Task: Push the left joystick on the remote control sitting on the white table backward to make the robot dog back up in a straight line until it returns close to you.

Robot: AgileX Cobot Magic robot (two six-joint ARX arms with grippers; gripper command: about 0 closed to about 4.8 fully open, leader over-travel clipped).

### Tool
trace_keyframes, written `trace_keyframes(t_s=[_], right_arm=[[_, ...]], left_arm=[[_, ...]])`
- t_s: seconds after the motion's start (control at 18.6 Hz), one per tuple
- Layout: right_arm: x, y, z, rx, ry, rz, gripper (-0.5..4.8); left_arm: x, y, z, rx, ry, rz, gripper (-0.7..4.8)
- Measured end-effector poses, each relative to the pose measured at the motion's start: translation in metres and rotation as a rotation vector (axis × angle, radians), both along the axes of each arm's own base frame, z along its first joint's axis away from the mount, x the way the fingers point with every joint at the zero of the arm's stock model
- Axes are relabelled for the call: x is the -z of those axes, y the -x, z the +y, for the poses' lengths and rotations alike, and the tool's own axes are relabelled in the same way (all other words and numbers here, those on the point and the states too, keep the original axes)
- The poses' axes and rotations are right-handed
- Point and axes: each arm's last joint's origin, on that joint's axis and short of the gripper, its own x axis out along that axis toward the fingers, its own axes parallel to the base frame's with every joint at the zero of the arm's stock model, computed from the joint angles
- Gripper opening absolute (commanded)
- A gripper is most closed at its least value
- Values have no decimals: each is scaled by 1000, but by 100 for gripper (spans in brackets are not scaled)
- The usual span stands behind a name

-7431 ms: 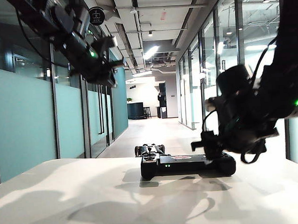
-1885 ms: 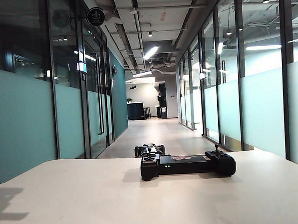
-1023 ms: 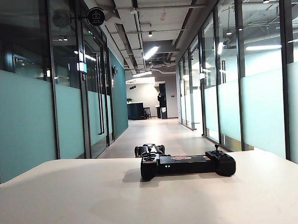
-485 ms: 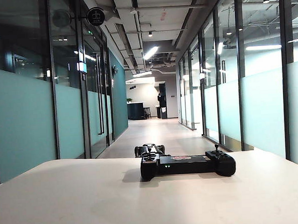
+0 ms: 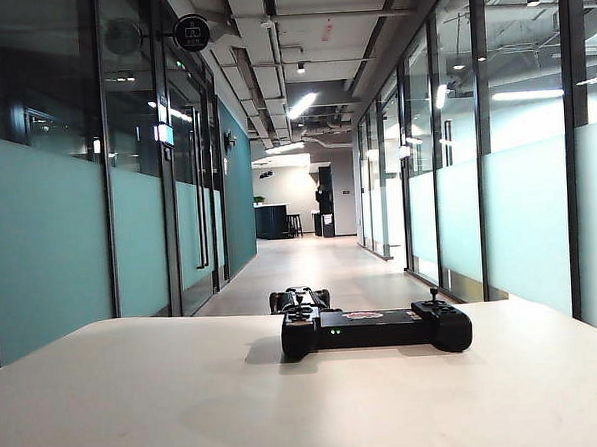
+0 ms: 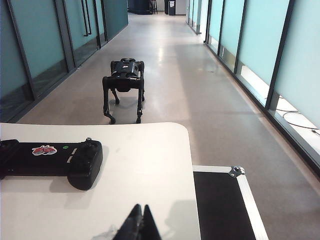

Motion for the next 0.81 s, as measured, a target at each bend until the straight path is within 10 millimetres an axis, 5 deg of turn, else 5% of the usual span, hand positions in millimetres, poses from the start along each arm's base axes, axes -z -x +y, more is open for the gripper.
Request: trace_keyframes(t_s=[0.81], right_arm=[[0,0,0,0,0,0,-5]], left_arm=[[0,0,-5,24,0,-1,-5]])
